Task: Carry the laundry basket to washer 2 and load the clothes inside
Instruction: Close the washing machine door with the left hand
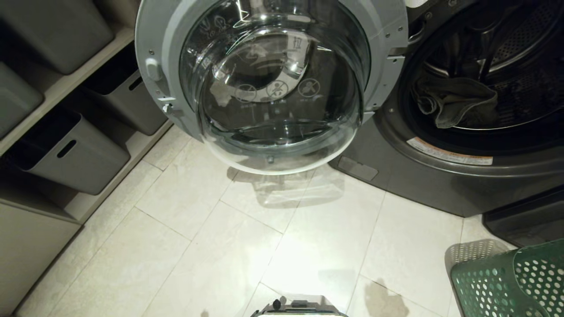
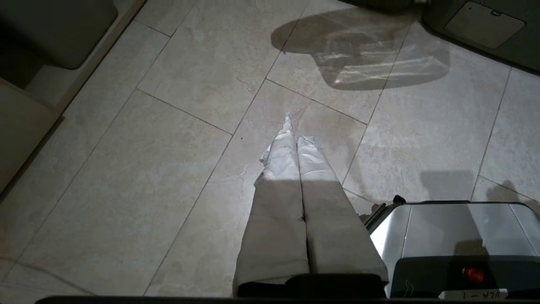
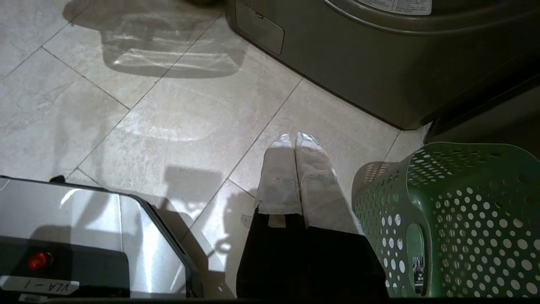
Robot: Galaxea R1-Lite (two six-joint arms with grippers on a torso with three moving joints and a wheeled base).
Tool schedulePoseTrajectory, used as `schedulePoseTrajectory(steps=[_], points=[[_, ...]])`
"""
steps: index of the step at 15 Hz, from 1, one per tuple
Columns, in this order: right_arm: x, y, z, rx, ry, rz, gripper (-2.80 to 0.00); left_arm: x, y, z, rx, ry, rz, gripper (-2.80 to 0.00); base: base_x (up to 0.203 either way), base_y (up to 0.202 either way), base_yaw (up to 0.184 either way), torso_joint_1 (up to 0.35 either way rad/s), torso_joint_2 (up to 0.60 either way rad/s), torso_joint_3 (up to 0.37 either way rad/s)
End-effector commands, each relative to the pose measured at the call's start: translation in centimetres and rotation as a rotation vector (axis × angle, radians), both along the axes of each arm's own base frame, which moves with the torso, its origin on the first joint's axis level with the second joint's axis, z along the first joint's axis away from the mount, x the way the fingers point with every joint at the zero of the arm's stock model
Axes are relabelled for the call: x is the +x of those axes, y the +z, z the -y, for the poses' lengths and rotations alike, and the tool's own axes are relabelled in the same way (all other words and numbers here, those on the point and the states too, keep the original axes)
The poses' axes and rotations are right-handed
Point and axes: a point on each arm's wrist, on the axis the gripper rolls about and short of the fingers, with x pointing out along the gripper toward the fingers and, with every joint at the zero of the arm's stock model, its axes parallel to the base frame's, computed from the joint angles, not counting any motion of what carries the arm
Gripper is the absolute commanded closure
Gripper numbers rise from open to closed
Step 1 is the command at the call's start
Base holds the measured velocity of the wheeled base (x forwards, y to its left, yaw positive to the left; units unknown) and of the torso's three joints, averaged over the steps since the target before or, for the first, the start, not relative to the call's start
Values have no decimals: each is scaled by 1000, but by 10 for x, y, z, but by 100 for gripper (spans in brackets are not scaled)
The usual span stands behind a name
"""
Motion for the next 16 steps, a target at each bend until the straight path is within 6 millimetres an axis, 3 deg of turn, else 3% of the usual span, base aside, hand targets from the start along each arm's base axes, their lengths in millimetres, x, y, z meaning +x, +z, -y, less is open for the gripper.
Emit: schedulePoseTrajectory(steps=[1,16], points=[[0,0,0,-1,1,-2,0,0,0,0,0,0,1,0,0,0,0,6,2,200],[0,0,0,-2,1,-3,0,0,0,0,0,0,2,0,0,0,0,3,2,207]])
